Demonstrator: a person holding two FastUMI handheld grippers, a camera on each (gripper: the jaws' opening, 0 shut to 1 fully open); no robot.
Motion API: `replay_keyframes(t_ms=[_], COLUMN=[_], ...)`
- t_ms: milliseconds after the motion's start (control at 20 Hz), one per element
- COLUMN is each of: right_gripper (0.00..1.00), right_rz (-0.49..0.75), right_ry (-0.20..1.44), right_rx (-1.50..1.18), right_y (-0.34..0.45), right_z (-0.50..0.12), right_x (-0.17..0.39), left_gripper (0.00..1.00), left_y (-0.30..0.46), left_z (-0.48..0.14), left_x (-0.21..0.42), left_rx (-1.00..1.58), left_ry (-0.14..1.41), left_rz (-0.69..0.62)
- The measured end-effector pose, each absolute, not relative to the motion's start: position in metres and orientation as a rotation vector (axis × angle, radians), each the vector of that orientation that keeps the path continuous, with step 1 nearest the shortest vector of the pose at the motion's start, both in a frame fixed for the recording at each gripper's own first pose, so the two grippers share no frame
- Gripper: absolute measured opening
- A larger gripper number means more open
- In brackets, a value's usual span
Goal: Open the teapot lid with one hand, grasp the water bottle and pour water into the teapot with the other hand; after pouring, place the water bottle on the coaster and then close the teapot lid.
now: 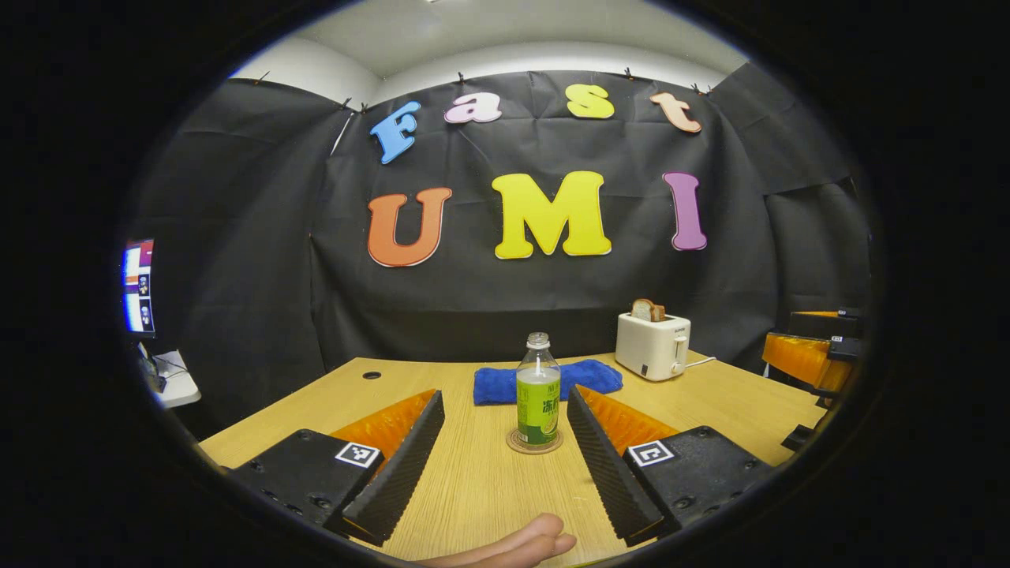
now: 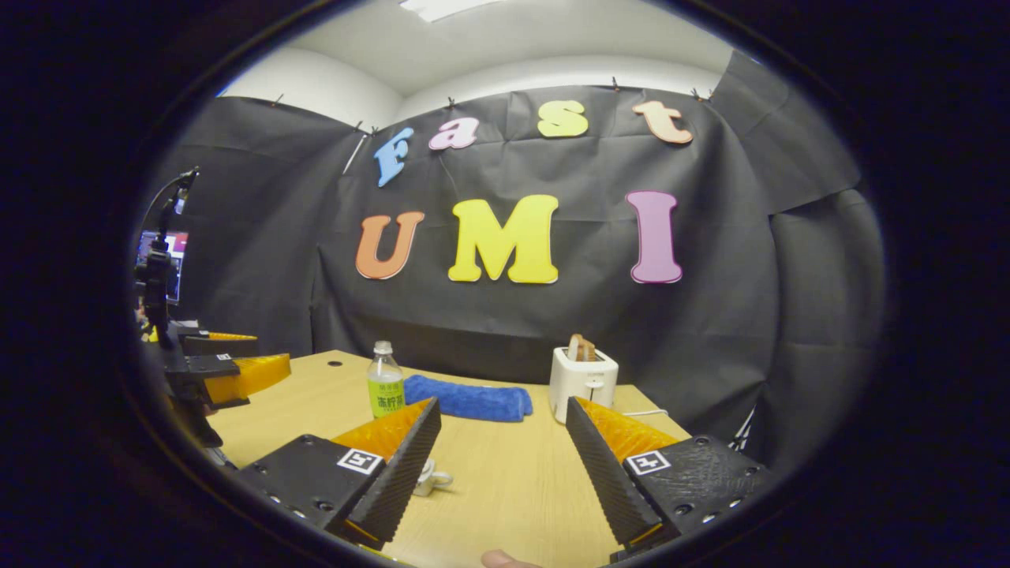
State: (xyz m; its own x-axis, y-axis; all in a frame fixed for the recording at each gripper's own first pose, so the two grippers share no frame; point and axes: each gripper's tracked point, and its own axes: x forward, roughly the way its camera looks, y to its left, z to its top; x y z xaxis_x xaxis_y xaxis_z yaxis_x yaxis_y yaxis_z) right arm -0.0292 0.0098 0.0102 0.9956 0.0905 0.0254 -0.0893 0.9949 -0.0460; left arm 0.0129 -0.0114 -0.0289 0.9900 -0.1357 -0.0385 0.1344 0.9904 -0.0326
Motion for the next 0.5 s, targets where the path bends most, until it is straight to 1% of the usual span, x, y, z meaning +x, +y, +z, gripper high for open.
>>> replay_keyframes(t_ms=[50, 100, 150, 200, 250, 500], right_gripper=[0.97, 0.96, 0.97, 0.96, 0.97, 0.96], right_rz=[0.089, 0.09, 0.09, 0.09, 0.09, 0.083], right_ry=[-0.026, -0.024, -0.019, -0.015, -0.015, -0.014], right_rx=[-0.045, -0.045, -0.045, -0.043, -0.041, -0.04], right_y=[0.0102, 0.0102, 0.0107, 0.0102, 0.01, 0.0046], right_z=[0.0084, 0.0076, 0.0058, 0.0047, 0.0045, 0.0043], right_x=[-0.0279, -0.027, -0.0255, -0.0255, -0.0255, -0.0222], left_gripper=[0.98, 0.98, 0.98, 0.98, 0.98, 0.98], left_y=[-0.0125, -0.013, -0.0142, -0.0151, -0.0153, -0.0128], left_z=[-0.0298, -0.03, -0.0311, -0.0322, -0.0332, -0.037], left_x=[0.0131, 0.0135, 0.0142, 0.0152, 0.0156, 0.0124], left_rx=[-0.03, -0.03, -0.03, -0.026, -0.018, 0.009], left_ry=[0.041, 0.041, 0.043, 0.047, 0.049, 0.053], left_rz=[-0.137, -0.138, -0.14, -0.141, -0.138, -0.134])
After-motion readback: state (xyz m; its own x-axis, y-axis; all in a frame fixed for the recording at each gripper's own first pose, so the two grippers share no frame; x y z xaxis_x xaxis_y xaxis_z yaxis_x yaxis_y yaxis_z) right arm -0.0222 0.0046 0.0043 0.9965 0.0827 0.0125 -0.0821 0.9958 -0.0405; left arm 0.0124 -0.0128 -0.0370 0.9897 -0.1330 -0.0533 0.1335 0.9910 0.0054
